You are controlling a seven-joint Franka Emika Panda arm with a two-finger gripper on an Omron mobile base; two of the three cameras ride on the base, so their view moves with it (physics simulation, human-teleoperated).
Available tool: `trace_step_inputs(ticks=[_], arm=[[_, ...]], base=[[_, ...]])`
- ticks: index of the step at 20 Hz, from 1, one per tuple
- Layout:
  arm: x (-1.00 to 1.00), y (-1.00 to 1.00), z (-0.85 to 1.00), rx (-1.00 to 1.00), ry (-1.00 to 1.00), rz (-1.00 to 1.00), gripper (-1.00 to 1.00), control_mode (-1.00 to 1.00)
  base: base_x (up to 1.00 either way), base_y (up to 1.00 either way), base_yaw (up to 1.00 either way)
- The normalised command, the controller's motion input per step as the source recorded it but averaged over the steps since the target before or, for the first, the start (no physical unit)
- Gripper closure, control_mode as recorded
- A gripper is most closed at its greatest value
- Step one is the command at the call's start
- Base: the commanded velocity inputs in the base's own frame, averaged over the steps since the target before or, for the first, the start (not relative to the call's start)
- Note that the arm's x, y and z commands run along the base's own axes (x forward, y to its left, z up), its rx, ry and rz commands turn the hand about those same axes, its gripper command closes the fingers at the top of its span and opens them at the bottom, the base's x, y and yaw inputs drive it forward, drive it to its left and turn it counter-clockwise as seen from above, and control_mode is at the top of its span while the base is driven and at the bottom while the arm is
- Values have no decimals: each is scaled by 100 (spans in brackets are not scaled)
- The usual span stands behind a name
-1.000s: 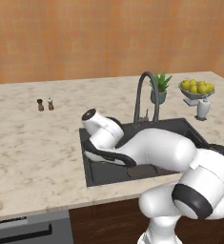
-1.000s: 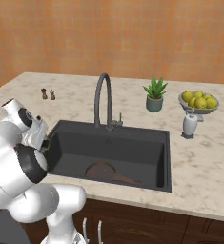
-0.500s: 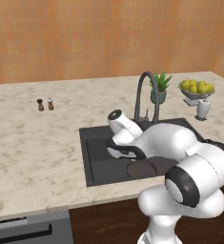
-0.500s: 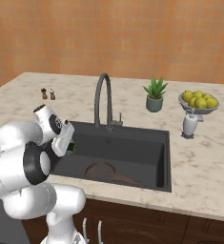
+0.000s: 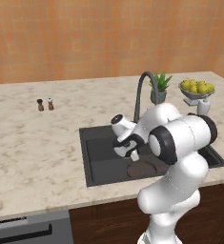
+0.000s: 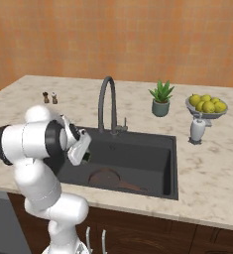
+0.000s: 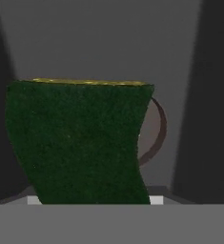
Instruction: Pick the pan and sponge and place them into the sink. Then turn on the water.
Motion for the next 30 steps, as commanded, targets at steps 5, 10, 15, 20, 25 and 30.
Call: trace_step_inputs(ticks=[5,10,15,20,25,30], arm=[[54,-2,-57,-3,12,-9,100,-100],[39,0,-58,-5,8,-13,100,-100],[9,-3,-72,-7,2,-5,100,-100],[9,-17,-69,-5,0,0,100,-100],[8,-42,-55,0,0,0,100,-100],[10,-39,-37,0,0,-2,100,-100]], base=[[0,0,0],[0,0,0],[0,0,0],[0,0,0],[0,0,0],[0,0,0]])
